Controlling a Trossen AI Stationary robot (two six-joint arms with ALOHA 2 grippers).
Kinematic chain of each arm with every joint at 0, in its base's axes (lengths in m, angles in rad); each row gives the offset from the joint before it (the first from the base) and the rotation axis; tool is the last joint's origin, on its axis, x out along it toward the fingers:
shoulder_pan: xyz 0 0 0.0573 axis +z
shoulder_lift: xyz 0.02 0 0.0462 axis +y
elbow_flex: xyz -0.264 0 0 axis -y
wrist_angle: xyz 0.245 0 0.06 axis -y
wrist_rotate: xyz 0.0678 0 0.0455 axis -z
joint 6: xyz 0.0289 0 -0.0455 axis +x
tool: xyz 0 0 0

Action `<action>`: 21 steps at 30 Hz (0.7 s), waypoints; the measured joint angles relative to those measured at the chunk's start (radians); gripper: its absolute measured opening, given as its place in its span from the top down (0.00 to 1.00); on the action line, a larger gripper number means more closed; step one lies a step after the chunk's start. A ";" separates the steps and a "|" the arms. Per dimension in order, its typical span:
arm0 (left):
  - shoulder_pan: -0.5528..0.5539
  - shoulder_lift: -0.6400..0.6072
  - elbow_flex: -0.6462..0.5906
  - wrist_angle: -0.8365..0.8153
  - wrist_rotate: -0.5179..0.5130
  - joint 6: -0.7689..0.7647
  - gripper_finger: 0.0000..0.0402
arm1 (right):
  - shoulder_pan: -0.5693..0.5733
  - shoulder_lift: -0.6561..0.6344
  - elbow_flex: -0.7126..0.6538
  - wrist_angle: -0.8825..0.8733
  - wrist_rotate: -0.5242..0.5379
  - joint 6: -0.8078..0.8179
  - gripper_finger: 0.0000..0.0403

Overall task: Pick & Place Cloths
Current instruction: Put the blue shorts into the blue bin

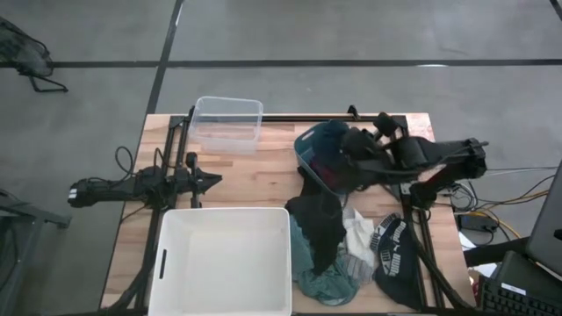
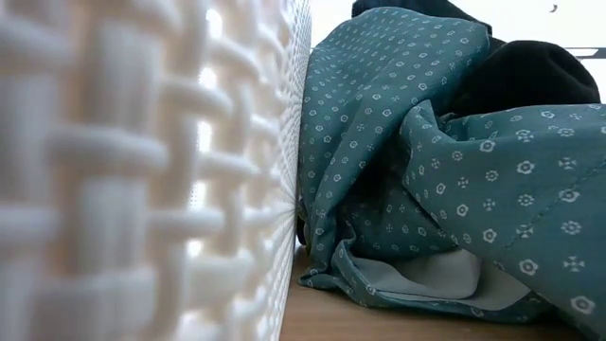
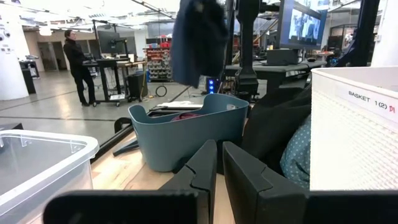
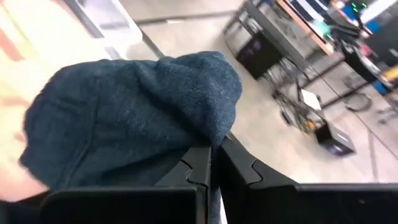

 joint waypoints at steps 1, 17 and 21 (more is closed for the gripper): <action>0.000 0.000 0.000 0.000 0.000 0.000 0.91 | -0.015 0.000 -0.017 0.003 -0.003 0.003 0.96; 0.000 0.000 0.000 0.000 0.000 0.000 0.91 | -0.166 0.009 -0.295 0.272 -0.130 -0.085 0.97; 0.000 0.000 0.000 0.000 0.000 0.000 0.91 | -0.175 0.010 -0.326 0.332 -0.130 -0.117 0.97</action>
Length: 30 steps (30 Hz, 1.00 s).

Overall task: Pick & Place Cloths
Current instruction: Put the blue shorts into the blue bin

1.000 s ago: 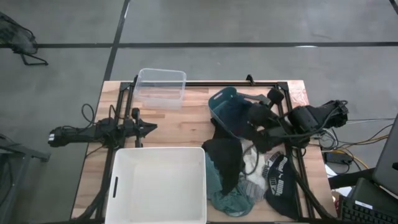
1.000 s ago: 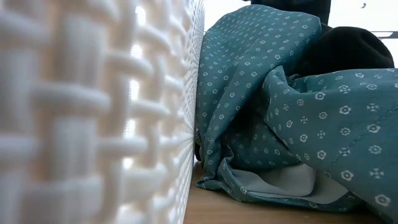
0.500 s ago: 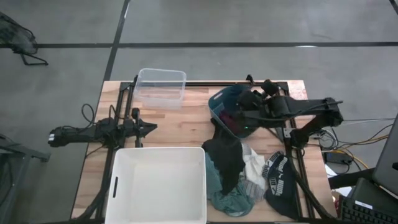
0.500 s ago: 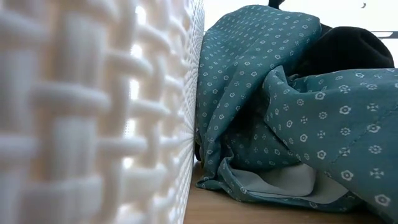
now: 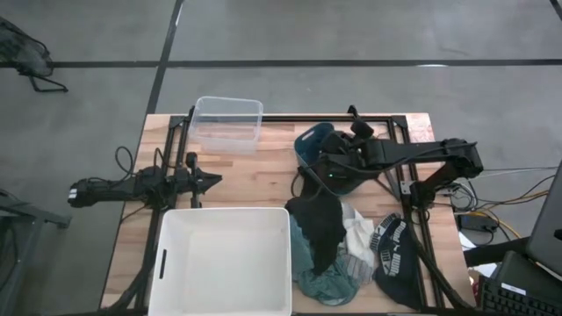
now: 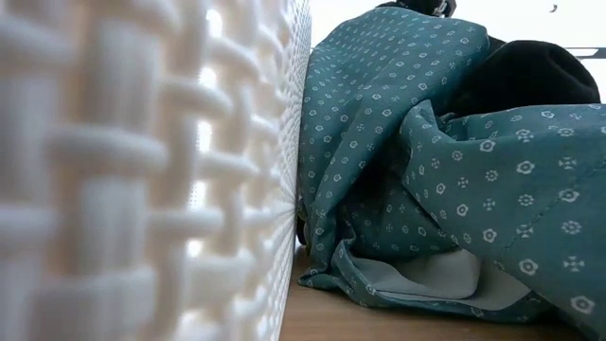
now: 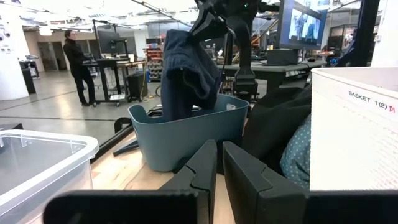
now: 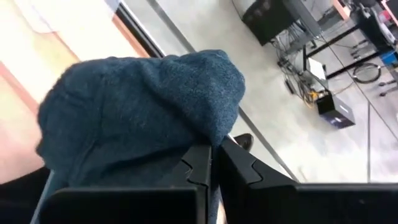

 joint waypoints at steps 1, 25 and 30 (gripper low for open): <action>0.000 0.000 0.000 0.000 0.000 0.000 0.91 | -0.007 0.000 -0.008 0.001 0.000 0.001 0.97; 0.000 0.000 0.000 0.000 0.000 0.000 0.91 | -0.095 0.003 -0.405 0.349 -0.168 -0.020 0.93; 0.000 0.000 0.000 0.000 0.000 0.000 0.91 | -0.079 0.003 -0.396 0.355 -0.167 -0.052 0.86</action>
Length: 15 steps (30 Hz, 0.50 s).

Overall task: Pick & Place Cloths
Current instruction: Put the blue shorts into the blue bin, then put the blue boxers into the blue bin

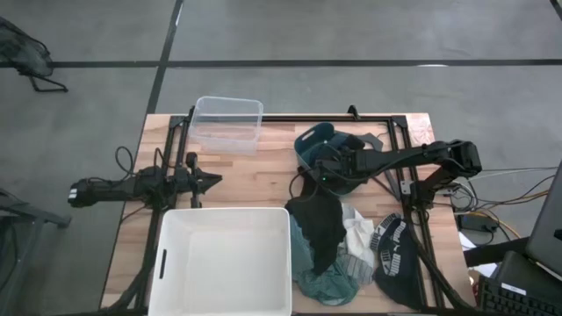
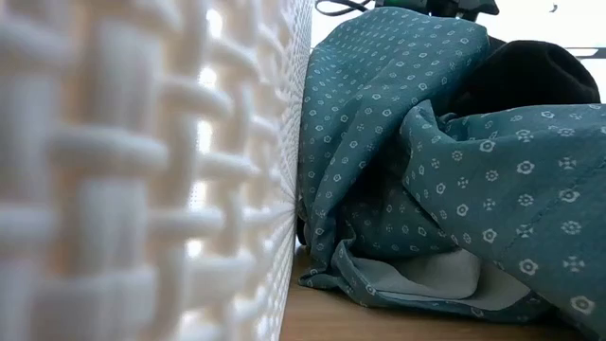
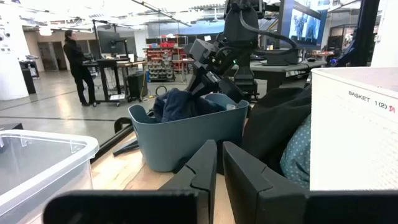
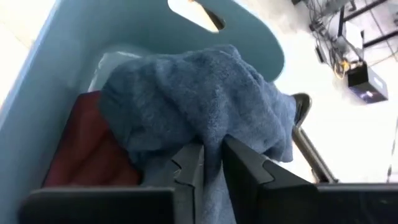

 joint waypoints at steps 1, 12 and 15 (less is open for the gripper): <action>0.000 0.000 0.000 0.000 0.000 0.000 0.91 | 0.005 0.000 0.012 0.002 0.001 -0.006 0.84; 0.000 0.000 0.000 0.000 0.000 0.000 0.91 | 0.144 0.000 0.263 -0.056 -0.121 -0.025 0.60; 0.000 0.000 0.000 0.000 0.000 0.000 0.91 | 0.193 0.000 0.342 -0.113 -0.122 -0.025 0.54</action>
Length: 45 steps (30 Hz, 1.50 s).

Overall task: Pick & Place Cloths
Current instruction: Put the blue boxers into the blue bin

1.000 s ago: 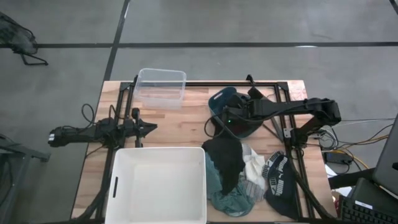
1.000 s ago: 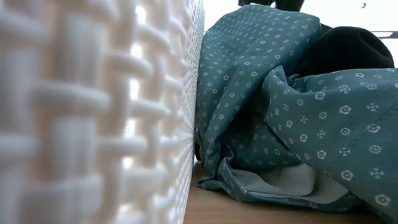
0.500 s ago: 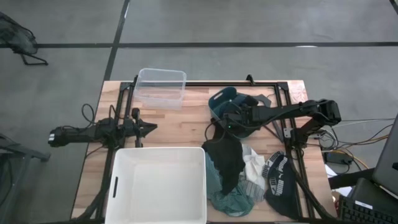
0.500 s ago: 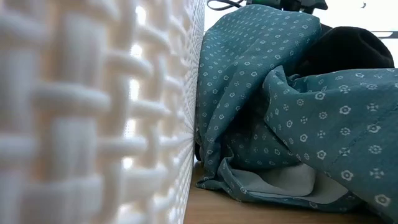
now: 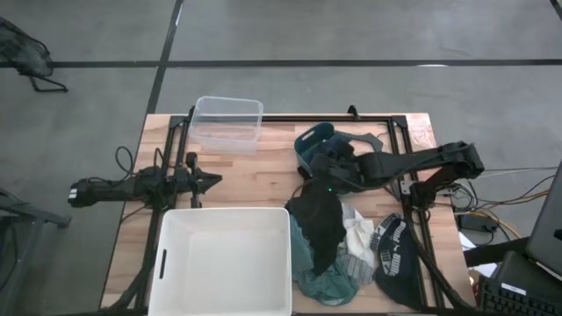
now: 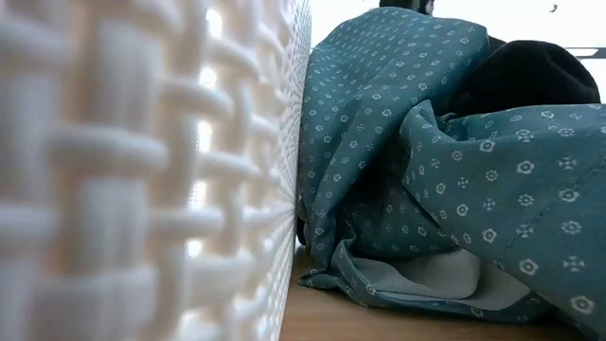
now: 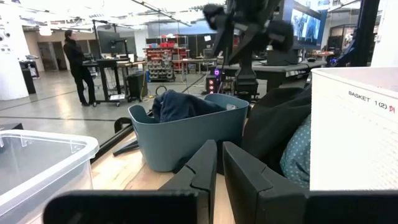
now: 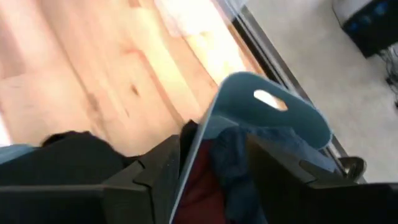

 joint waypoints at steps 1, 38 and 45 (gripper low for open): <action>0.000 0.000 0.000 0.000 0.000 0.000 0.91 | 0.018 0.000 0.023 -0.021 0.000 0.001 0.52; 0.000 0.000 0.000 0.000 0.000 0.000 0.91 | 0.703 0.005 -0.336 -0.193 -0.767 1.360 0.57; 0.000 0.000 0.000 0.000 0.000 0.000 0.91 | 0.724 0.008 -0.474 -0.047 -0.862 1.463 0.51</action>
